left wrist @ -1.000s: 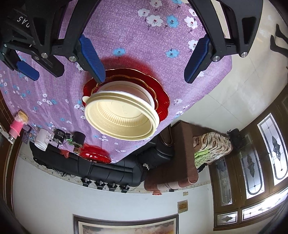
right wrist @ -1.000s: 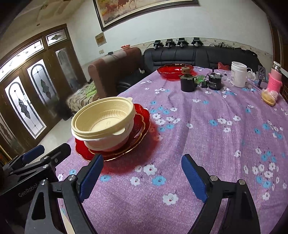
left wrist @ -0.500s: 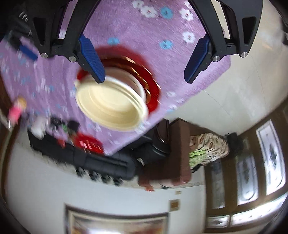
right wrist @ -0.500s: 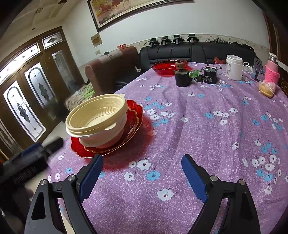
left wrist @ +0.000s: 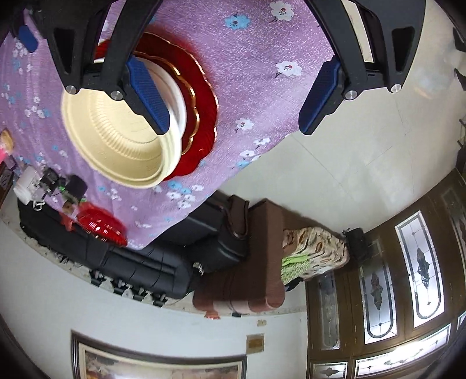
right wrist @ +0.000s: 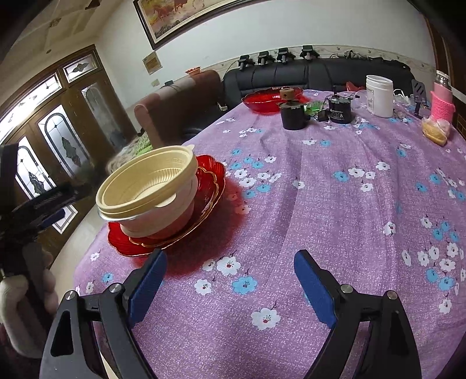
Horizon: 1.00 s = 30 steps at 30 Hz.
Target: Organize plates and bowls
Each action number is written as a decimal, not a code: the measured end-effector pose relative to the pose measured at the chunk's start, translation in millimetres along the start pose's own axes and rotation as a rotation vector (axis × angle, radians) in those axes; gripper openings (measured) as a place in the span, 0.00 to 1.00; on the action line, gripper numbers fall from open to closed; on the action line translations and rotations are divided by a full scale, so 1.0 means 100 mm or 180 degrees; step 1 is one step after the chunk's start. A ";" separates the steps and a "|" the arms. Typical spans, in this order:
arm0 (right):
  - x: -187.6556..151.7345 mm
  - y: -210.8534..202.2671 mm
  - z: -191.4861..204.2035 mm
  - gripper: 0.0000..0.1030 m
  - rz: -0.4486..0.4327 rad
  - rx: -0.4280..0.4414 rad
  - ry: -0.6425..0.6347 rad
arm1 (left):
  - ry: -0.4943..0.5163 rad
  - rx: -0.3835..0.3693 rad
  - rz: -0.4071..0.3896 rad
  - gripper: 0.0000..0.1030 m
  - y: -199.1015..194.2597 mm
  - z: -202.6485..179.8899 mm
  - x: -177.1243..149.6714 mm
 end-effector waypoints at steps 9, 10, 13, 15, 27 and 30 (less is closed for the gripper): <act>-0.03 0.07 0.02 0.89 0.0074 0.0012 0.0000 | -0.0024 0.0034 0.0034 0.88 0.12 0.05 -0.06; -0.03 0.07 0.04 0.89 0.0073 0.0014 -0.0026 | -0.0028 0.0028 0.0028 0.88 0.12 0.06 -0.06; -0.02 0.07 0.10 0.89 0.0082 0.0023 -0.0091 | -0.0007 -0.0012 -0.0017 0.88 0.12 0.03 -0.05; -0.02 0.09 0.15 0.89 0.0107 0.0033 -0.0144 | 0.0025 -0.0023 -0.0038 0.88 0.13 0.01 -0.04; 0.10 0.11 0.74 0.89 0.0026 0.0240 -0.0547 | -0.0195 -0.0061 -0.0799 1.00 -0.63 0.19 -0.09; 0.03 0.16 0.78 0.90 0.0050 0.0271 -0.0503 | -0.0080 -0.0124 -0.0783 1.00 -0.70 0.10 -0.13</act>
Point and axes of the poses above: each gripper's, at about its wrist camera, not at the fingertips, and y roughly the way its jaws point, z to its left, x to its top, the point moved 1 cm from there along y, roughly the way its jaws point, and after that the axes turned 10 degrees about -z, right-handed, at the moved point
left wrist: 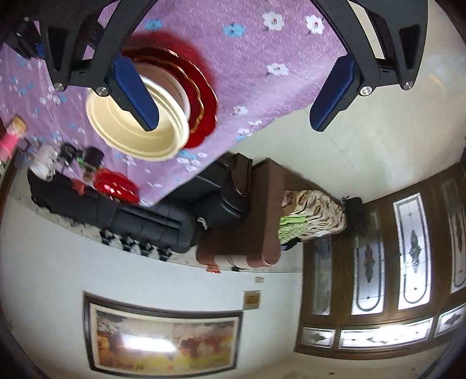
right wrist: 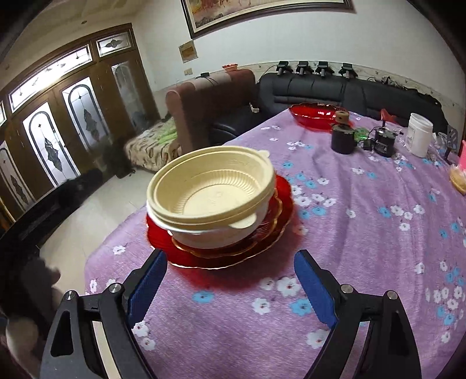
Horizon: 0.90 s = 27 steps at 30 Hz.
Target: Organize plates and bowls
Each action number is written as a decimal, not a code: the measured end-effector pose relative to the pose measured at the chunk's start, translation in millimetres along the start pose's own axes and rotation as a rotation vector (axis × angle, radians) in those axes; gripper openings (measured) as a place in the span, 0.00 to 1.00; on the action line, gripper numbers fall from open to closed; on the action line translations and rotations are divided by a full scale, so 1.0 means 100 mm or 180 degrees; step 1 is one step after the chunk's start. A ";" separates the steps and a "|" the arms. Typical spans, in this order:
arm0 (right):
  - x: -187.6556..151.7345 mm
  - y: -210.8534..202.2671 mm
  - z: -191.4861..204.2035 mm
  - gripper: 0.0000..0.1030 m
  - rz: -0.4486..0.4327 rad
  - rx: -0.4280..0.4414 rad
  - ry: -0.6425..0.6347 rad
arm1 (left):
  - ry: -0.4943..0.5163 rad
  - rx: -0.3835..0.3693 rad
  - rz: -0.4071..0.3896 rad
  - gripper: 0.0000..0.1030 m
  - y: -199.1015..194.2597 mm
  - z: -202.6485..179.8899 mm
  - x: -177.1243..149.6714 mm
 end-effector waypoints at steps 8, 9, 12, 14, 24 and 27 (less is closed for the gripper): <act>-0.11 0.10 -0.05 0.90 0.0143 -0.0046 0.0072 | 0.0336 -0.0117 0.0463 1.00 0.15 -0.32 -0.24; -0.12 0.10 -0.07 0.90 0.0137 -0.0055 0.0075 | 0.0340 -0.0130 0.0485 1.00 0.14 -0.33 -0.27; -0.12 0.09 -0.09 0.90 0.0125 -0.0079 0.0086 | 0.0335 -0.0151 0.0562 1.00 0.17 -0.33 -0.31; -0.14 0.09 -0.08 0.90 0.0134 -0.0079 0.0102 | 0.0332 -0.0159 0.0613 1.00 0.18 -0.32 -0.33; -0.19 0.14 -0.10 0.90 0.0186 -0.0095 0.0105 | 0.0273 -0.0213 0.0794 1.00 0.23 -0.29 -0.43; -0.19 0.15 -0.11 0.90 0.0198 -0.0101 0.0118 | 0.0266 -0.0219 0.0813 1.00 0.23 -0.28 -0.44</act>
Point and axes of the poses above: each gripper's, at about its wrist camera, not at the fingertips, and y roughly the way its jaws point, z to its left, x to its top, the point moved 1 cm from there along y, roughly the way its jaws point, and after that the axes turned 10 degrees about -z, right-handed, at the moved point
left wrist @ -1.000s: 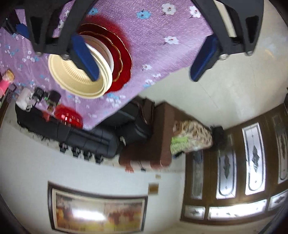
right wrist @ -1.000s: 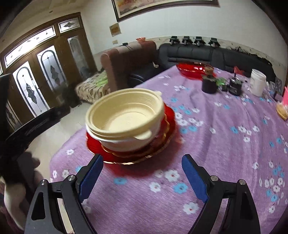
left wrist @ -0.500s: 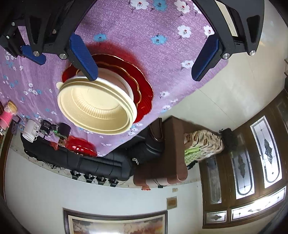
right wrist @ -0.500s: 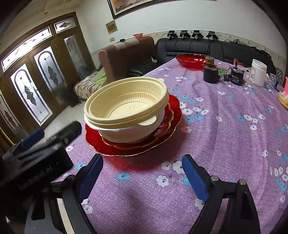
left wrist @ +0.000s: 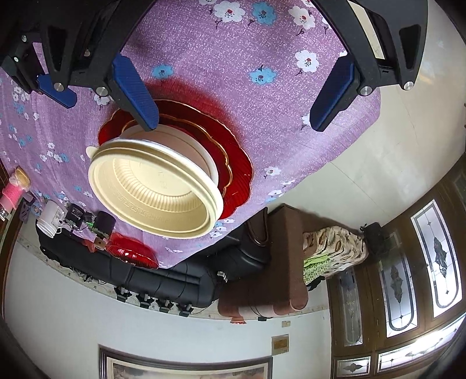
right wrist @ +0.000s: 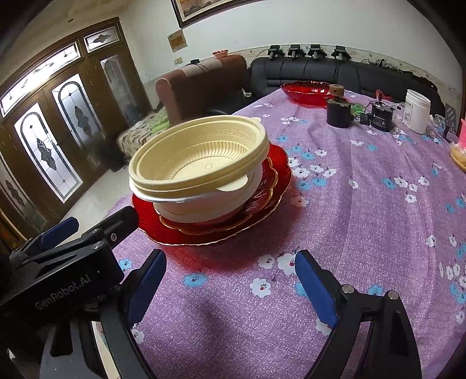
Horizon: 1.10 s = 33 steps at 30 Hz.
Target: Organize plates and bowls
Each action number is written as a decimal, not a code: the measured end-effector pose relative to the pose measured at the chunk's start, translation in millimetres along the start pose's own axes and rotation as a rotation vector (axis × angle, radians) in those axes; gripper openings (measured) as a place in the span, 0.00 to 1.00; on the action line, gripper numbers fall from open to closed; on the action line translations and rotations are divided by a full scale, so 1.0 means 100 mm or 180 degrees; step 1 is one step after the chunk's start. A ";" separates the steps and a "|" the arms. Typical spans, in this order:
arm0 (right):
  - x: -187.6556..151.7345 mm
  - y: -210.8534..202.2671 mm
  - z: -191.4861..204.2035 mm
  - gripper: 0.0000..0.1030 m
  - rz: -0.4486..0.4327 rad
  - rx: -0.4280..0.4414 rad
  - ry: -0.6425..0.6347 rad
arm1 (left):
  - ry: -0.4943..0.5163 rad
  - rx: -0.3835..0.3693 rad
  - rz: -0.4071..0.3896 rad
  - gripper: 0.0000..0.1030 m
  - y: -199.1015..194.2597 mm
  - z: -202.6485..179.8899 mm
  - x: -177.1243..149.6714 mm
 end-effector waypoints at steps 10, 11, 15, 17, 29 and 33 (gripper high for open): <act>-0.02 0.02 -0.02 0.90 0.0031 -0.0010 0.0010 | -0.0041 -0.0042 0.0118 1.00 0.08 0.01 -0.02; -0.02 0.02 -0.02 0.90 0.0030 -0.0011 0.0011 | -0.0041 -0.0044 0.0122 1.00 0.08 0.01 -0.02; -0.03 0.03 -0.02 0.90 0.0033 -0.0022 0.0009 | -0.0049 -0.0064 0.0157 1.00 0.10 0.00 -0.03; -0.03 0.03 -0.02 0.90 0.0036 -0.0021 0.0010 | -0.0057 -0.0072 0.0173 1.00 0.11 0.00 -0.03; -0.05 0.03 -0.07 0.90 0.0045 -0.0036 0.0040 | -0.0066 -0.0081 0.0214 1.00 0.14 -0.03 -0.05; -0.06 0.03 -0.07 0.90 0.0052 -0.0036 0.0047 | -0.0066 -0.0079 0.0216 1.00 0.14 -0.03 -0.05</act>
Point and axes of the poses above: each gripper's, at about its wrist camera, not at the fingertips, and y roughly the way its jaws point, z to its left, x to its top, the point moved 1 cm from there along y, roughly the way its jaws point, and after that the axes turned 10 degrees about -z, right-handed, at the moved point
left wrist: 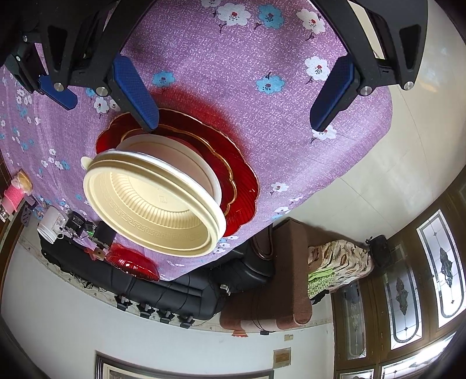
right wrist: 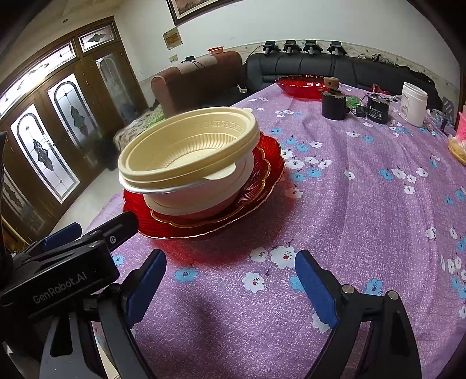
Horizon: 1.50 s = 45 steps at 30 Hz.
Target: Organize plates and bowls
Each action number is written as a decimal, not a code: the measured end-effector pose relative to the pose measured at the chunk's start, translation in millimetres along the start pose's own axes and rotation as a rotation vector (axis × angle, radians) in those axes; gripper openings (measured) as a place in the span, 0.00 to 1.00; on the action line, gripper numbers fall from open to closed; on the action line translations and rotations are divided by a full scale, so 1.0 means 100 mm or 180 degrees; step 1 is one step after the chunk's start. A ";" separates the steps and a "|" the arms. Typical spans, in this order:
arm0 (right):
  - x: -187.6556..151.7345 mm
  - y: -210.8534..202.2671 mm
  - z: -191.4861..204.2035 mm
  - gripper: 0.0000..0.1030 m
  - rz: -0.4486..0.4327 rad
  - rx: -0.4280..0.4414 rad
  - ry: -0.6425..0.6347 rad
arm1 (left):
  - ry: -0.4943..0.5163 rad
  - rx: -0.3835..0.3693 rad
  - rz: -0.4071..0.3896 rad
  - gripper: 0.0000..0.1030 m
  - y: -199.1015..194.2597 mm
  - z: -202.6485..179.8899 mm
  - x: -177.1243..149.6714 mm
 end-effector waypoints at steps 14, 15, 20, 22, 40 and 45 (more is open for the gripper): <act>-0.04 0.02 -0.02 0.90 0.0028 -0.0015 0.0012 | -0.0002 -0.0008 0.0051 1.00 0.07 -0.02 -0.07; -0.04 0.02 -0.02 0.90 0.0028 -0.0014 0.0012 | 0.0000 -0.0007 0.0050 1.00 0.07 -0.02 -0.06; -0.04 0.02 -0.02 0.90 0.0024 -0.0003 0.0017 | 0.0019 0.0046 -0.0020 1.00 0.04 -0.02 -0.06; -0.03 0.01 -0.02 0.90 0.0002 0.0019 0.0024 | 0.0025 0.0187 -0.0254 1.00 -0.07 0.00 -0.05; 0.14 -0.16 0.16 0.91 -0.0186 0.0089 -0.0322 | -0.0080 0.0251 -0.0677 1.00 -0.46 0.19 0.24; 0.17 -0.17 0.21 0.91 -0.0138 0.0129 -0.0388 | -0.0010 0.0195 -0.0640 1.00 -0.46 0.07 0.30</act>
Point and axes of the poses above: each gripper's, at about its wrist camera, not at the fingertips, and y roughly the way its jaws point, z to its left, x to its top, the point moved 1 cm from there along y, roughly the way its jaws point, and after that the axes turned 10 degrees about -z, right-handed, at the moved point
